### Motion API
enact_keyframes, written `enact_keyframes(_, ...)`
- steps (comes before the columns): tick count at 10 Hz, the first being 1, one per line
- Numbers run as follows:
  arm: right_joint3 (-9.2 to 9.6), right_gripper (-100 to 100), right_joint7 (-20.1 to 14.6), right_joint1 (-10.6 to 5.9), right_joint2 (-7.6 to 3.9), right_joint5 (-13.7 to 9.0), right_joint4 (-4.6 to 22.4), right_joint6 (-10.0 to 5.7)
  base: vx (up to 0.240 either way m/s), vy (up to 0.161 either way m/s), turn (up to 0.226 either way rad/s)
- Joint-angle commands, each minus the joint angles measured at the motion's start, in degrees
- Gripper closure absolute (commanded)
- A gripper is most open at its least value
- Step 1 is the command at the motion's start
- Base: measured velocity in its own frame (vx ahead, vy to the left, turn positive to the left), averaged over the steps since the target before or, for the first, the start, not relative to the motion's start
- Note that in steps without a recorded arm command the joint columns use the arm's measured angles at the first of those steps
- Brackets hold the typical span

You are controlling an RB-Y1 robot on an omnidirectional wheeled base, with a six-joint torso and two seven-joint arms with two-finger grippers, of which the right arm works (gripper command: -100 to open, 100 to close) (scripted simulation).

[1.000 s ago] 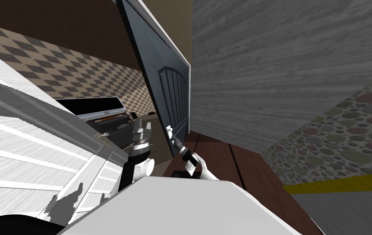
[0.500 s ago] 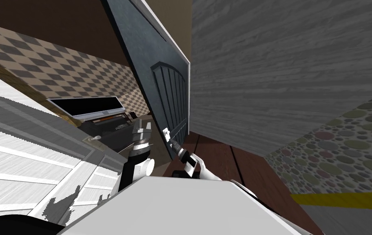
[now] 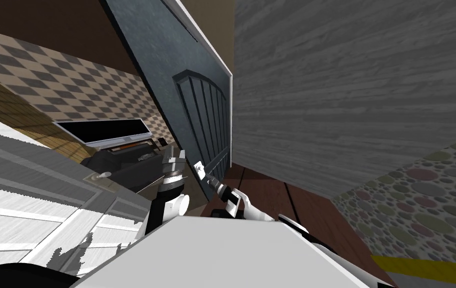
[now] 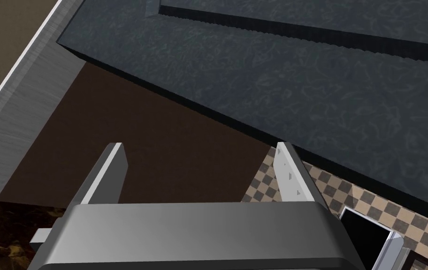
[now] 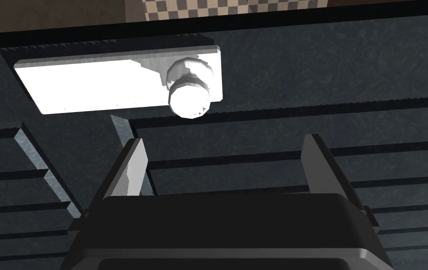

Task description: Push the door open

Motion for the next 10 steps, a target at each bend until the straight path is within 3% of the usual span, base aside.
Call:
enact_keyframes(1, 1.45, -100, -0.48, -0.98, -0.09, -0.16, 1.92, -0.48, 0.168, -0.04, 0.015)
enact_keyframes(3, 3.08, -100, -1.0, -2.23, -0.13, -0.36, 3.76, -0.49, 0.191, -0.058, 0.016)
enact_keyframes(4, 2.58, -100, -0.77, -1.74, -0.26, -0.29, 2.66, -0.14, 0.073, -0.026, 0.005)
enact_keyframes(10, 1.5, -100, -0.32, -1.32, 1.06, -0.06, 4.68, -0.65, 0.085, 0.141, 0.037)
